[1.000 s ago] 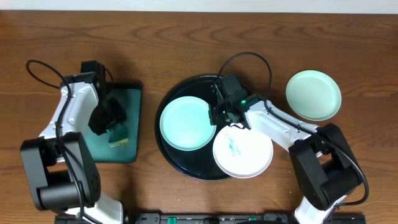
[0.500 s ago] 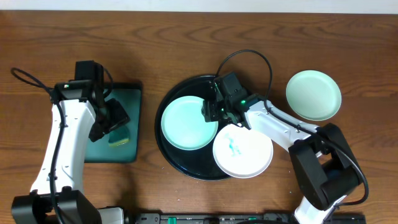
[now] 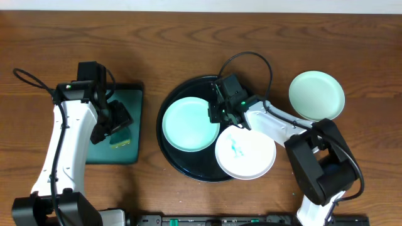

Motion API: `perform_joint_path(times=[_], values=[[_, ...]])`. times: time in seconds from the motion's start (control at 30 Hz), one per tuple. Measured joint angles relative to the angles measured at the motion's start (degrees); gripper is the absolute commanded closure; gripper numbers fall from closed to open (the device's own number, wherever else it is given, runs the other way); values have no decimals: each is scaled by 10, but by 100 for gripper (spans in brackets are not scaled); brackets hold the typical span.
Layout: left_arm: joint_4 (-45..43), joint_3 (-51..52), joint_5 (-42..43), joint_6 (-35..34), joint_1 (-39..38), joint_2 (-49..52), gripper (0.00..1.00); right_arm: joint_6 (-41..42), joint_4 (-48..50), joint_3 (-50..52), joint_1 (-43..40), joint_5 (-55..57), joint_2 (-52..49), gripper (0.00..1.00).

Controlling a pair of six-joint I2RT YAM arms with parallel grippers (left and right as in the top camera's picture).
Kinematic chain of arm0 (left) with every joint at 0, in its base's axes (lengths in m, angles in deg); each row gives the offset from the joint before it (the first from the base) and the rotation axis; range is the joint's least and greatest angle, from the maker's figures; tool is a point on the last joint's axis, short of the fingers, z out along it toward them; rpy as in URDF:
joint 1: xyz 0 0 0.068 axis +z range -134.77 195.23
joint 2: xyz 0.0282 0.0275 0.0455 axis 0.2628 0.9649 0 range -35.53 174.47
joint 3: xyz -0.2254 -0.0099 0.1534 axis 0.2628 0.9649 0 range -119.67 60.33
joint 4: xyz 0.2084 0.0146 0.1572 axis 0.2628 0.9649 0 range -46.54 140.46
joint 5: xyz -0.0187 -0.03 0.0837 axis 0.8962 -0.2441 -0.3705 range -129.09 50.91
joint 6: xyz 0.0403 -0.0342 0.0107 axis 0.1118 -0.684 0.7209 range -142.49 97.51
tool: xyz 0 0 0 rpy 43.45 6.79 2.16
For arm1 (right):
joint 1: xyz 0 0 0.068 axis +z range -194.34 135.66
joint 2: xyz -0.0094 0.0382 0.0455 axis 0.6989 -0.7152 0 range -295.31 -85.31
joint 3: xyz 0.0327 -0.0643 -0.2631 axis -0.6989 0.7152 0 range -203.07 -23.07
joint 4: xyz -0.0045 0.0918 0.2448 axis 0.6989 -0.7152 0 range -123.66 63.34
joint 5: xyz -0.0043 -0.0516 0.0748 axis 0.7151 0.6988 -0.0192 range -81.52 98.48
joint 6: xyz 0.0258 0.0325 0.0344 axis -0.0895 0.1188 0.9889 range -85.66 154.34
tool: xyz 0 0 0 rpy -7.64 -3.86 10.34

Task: Clean dirty plates on tray and stack at the side
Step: 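Return the sponge to the water tray and release it with the left gripper, then lift the scrubbed green plate with the right gripper and tip it upright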

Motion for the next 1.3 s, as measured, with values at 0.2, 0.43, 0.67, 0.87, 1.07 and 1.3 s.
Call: perform_joint_path(times=[0.2,0.43,0.67,0.87,1.07,1.3], values=[[0,0,6,0,0,0,22,3,-2,0,3,-9,-2,98],[1,0,8,0,0,0,20,6,-3,0,3,-16,-2,99],[1,0,8,0,0,0,19,8,-28,1,2,-21,46,98],[2,0,9,0,0,0,19,52,-86,0,-22,-33,145,99],[2,0,9,0,0,0,19,116,-171,0,-82,-105,167,99],[2,0,9,0,0,0,19,131,-138,0,-117,-194,167,99]])
